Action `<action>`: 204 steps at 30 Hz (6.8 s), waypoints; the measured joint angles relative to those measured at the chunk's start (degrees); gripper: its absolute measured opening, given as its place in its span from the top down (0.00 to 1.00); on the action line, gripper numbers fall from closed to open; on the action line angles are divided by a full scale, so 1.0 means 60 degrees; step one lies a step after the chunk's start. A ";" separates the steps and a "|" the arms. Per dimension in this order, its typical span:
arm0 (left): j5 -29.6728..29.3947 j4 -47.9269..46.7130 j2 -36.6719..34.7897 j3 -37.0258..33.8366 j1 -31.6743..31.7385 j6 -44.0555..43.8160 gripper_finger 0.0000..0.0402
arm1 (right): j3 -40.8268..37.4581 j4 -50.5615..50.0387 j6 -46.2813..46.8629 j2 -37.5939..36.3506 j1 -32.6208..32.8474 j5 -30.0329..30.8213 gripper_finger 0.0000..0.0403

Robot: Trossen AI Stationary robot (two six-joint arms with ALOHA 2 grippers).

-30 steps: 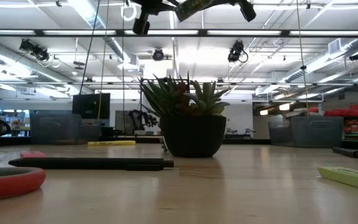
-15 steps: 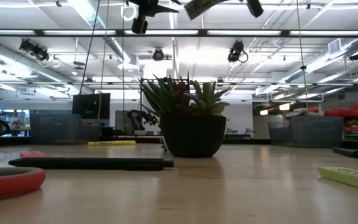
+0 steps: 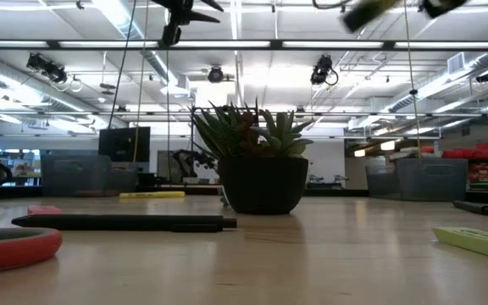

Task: Sort crayons/erasers/pens/pencils in bins
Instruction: Put the crayon box into the green bin, then put the red scissors into the green bin

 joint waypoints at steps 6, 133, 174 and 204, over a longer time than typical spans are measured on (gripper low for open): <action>-0.0001 -0.0130 0.0008 0.0000 -0.0005 0.0389 0.75 | 0.0000 -0.2639 0.1808 0.0062 0.1252 -0.1575 0.77; -0.0449 -0.6488 -0.0307 -0.0007 -0.4951 0.4344 0.74 | 0.0000 0.1464 -0.3230 0.2113 0.4432 0.5089 0.56; -0.1665 -0.2078 0.5412 -0.0881 -1.0639 0.2410 0.51 | 0.0000 0.2341 -0.2916 0.2018 0.6843 0.5777 0.56; -0.3298 -0.0651 0.6035 -0.0860 -1.1097 0.2911 0.56 | 0.0000 0.2275 -0.2573 0.2029 0.6995 0.6209 0.56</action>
